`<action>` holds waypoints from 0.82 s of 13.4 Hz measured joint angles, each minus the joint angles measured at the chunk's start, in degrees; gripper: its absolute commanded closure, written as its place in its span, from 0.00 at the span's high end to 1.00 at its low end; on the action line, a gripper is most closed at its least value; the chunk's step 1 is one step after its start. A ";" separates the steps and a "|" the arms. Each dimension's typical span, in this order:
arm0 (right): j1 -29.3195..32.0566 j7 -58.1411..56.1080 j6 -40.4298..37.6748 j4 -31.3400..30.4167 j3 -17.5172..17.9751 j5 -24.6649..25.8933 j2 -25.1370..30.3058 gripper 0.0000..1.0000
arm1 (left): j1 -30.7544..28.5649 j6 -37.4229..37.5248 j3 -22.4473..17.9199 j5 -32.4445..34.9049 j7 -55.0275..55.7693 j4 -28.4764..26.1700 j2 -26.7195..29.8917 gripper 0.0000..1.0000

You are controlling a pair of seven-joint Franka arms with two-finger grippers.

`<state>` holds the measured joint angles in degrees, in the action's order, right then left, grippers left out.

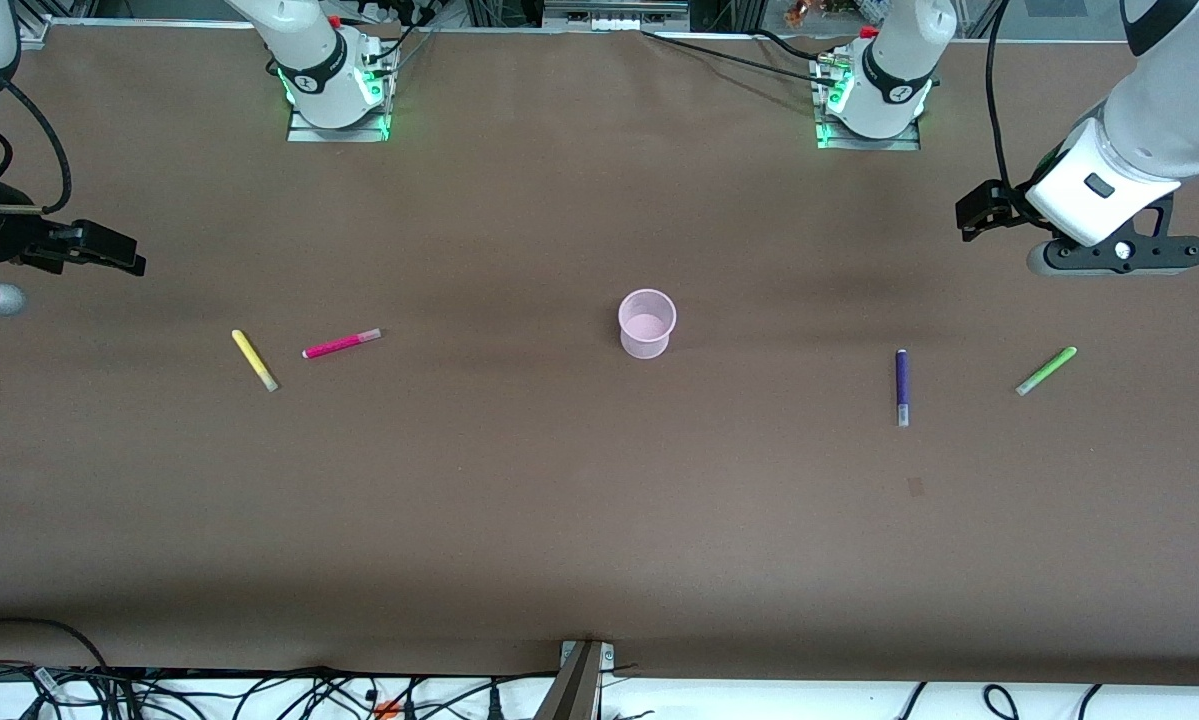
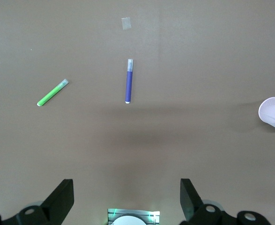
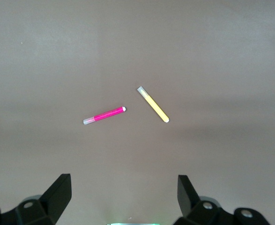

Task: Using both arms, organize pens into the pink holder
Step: 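Move the right gripper down toward the pink marker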

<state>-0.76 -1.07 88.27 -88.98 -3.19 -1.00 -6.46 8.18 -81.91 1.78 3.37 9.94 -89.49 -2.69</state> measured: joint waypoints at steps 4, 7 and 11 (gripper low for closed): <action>-0.05 -0.01 0.18 0.14 0.01 0.00 0.01 1.00 | 0.00 0.02 0.00 0.00 0.00 0.00 0.00 1.00; -0.33 1.61 0.43 0.09 0.12 -0.11 -1.01 1.00 | 0.00 0.03 0.00 0.00 0.00 0.00 0.00 1.00; -1.95 19.67 3.00 -0.21 0.19 -0.55 -5.65 1.00 | 0.00 0.05 0.00 0.00 0.00 0.00 0.00 1.00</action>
<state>-2.71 18.60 91.27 -89.19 -3.00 -1.55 -12.10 8.18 -81.87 1.78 3.37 9.94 -89.49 -2.69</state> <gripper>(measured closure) 0.000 0.000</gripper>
